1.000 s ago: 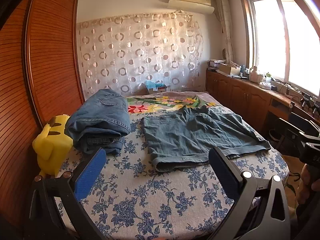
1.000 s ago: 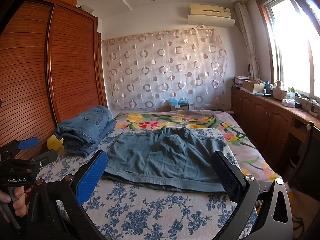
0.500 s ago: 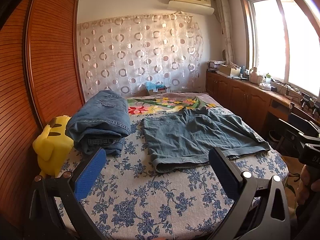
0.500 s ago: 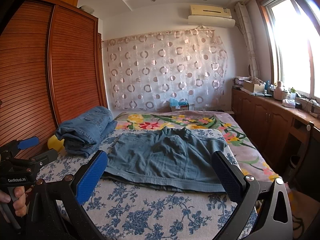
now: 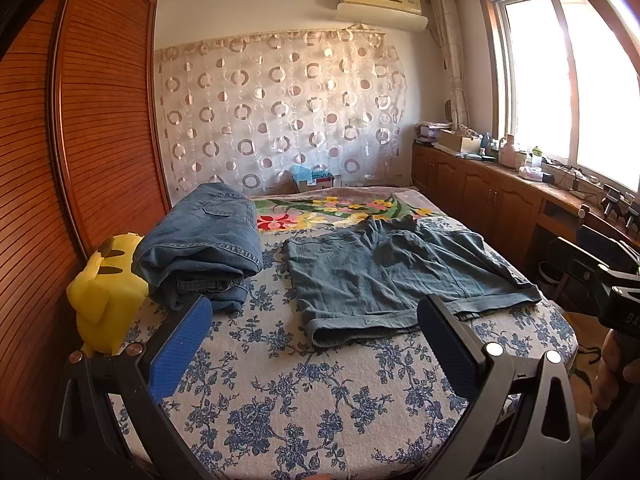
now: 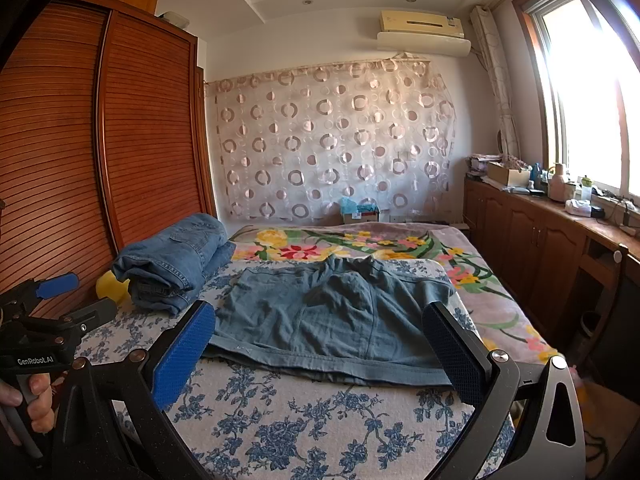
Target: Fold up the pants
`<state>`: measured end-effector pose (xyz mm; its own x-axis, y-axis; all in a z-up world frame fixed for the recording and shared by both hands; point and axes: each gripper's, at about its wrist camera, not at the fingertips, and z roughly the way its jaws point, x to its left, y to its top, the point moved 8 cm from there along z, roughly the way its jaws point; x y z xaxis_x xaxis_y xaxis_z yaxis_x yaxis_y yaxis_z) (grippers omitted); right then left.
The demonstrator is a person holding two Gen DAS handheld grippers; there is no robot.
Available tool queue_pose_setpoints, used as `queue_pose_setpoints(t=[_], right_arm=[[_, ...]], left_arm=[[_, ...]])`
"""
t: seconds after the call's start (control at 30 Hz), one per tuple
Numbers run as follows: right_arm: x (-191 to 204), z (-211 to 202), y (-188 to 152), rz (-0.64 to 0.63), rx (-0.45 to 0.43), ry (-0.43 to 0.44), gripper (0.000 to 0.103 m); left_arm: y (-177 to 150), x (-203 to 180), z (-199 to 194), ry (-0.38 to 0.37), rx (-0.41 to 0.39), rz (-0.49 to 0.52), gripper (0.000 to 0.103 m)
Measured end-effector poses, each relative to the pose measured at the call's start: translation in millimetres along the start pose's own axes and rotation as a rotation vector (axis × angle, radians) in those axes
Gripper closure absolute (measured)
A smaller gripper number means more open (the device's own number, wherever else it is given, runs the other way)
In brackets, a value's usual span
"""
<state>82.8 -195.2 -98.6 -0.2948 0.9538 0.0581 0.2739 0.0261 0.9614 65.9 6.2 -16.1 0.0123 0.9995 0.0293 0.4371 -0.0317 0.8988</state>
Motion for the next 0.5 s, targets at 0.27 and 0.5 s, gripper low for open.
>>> queue_pose_setpoints(t=[0.27,0.5], right_arm=[[0.2,-0.2,0.2,0.0,-0.001,0.003,0.0],[-0.4,-0.7,-0.3,0.0,-0.002,0.003,0.0]], left_arm=[[-2.7,-1.4,0.6,0.0,-0.003,0.0,0.0],[4.3,-0.7,-4.7,-0.004,-0.001,-0.001,0.0]])
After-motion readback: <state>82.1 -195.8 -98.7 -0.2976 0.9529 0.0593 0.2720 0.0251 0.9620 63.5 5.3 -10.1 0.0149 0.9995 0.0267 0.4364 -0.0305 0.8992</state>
